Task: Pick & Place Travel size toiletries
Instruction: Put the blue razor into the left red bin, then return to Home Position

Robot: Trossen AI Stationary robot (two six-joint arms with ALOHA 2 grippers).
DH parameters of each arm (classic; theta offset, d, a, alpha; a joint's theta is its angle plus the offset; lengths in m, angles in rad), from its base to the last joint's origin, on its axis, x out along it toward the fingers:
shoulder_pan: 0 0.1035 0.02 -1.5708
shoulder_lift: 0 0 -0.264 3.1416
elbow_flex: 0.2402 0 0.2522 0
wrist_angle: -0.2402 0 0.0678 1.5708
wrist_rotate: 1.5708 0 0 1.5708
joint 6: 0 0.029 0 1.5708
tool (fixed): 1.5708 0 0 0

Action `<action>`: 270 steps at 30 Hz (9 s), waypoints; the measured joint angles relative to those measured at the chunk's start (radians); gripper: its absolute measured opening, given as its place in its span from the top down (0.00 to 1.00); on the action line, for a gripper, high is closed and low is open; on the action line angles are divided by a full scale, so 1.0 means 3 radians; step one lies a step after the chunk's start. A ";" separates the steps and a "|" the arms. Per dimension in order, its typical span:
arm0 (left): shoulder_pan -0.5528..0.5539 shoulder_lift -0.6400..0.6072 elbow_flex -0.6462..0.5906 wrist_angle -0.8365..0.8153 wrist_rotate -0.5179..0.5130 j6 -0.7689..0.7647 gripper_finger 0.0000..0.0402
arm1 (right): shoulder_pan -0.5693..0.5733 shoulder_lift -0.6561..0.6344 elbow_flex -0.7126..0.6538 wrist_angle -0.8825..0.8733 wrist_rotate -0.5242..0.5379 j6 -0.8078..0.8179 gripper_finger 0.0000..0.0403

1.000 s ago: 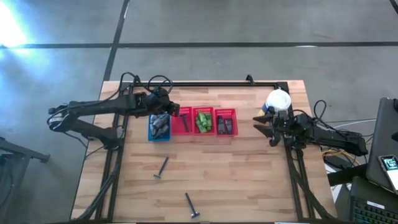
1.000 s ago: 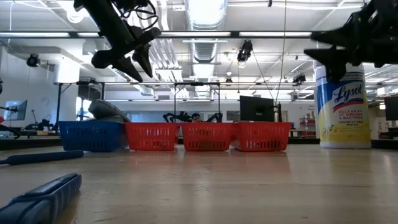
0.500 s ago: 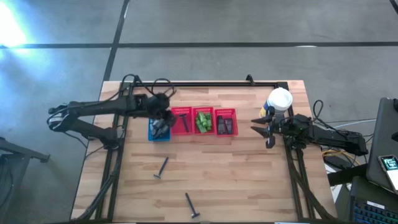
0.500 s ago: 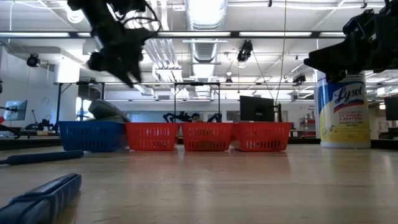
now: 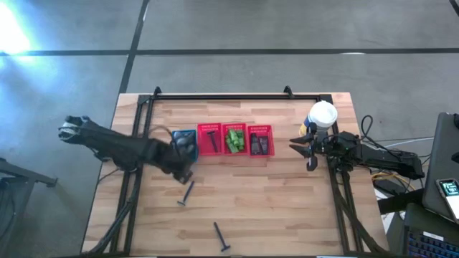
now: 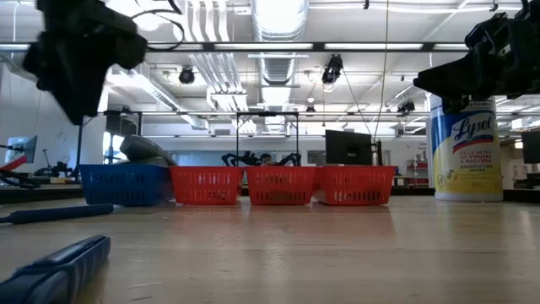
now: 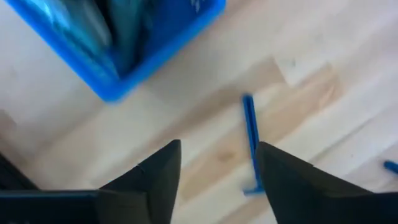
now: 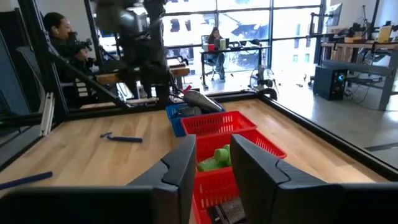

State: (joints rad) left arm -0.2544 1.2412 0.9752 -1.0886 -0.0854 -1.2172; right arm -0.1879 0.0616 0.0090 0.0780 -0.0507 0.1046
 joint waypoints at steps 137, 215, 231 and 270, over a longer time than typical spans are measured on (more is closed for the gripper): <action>-0.1115 0.2645 0.1252 0.2467 0.0560 0.5636 0.67 | 0.0001 0.0000 0.0000 0.0002 -0.0002 -0.0001 0.87; 0.0383 -0.1867 -0.1055 0.1887 -0.1266 0.1504 0.71 | 0.0001 0.0000 0.0000 0.0002 -0.0001 -0.0001 0.50; 0.0500 -0.3204 -0.2694 0.4547 -0.0592 0.3093 0.71 | 0.0001 0.0000 0.0000 0.0003 -0.0001 -0.0001 0.62; 0.1225 -0.4134 -0.3222 0.4443 0.0017 0.3842 0.71 | 0.0001 -0.0002 0.0000 0.0002 -0.0001 -0.0001 0.89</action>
State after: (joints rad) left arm 0.1131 0.0010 0.0086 0.2443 -0.0803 -0.0646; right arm -0.1875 0.0610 0.0090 0.0786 -0.0509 0.1043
